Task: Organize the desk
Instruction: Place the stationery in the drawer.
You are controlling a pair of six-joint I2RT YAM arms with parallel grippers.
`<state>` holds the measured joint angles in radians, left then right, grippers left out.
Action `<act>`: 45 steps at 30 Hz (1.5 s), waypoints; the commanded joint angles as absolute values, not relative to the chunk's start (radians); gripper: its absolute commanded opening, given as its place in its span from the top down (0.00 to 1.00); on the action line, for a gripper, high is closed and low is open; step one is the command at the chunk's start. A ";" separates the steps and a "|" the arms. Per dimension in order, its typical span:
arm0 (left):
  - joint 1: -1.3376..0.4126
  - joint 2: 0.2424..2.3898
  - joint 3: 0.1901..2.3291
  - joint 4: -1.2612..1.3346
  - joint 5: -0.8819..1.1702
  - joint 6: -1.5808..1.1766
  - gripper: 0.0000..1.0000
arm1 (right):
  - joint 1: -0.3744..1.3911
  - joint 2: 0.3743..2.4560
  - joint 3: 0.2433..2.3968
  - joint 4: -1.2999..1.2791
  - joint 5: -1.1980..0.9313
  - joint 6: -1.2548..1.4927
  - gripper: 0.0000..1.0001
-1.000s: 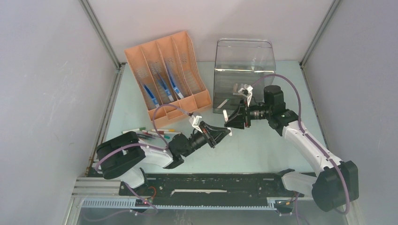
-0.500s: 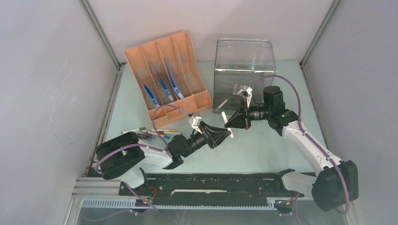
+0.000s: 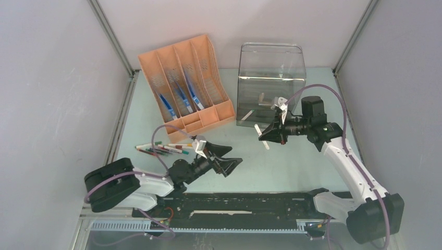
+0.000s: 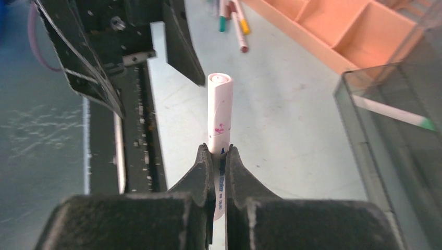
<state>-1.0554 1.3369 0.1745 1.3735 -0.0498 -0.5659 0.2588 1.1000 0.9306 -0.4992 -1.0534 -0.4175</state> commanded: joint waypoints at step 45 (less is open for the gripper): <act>-0.956 0.369 0.104 0.151 -0.432 -0.549 0.00 | 0.505 1.538 1.137 -0.263 0.170 -0.953 0.96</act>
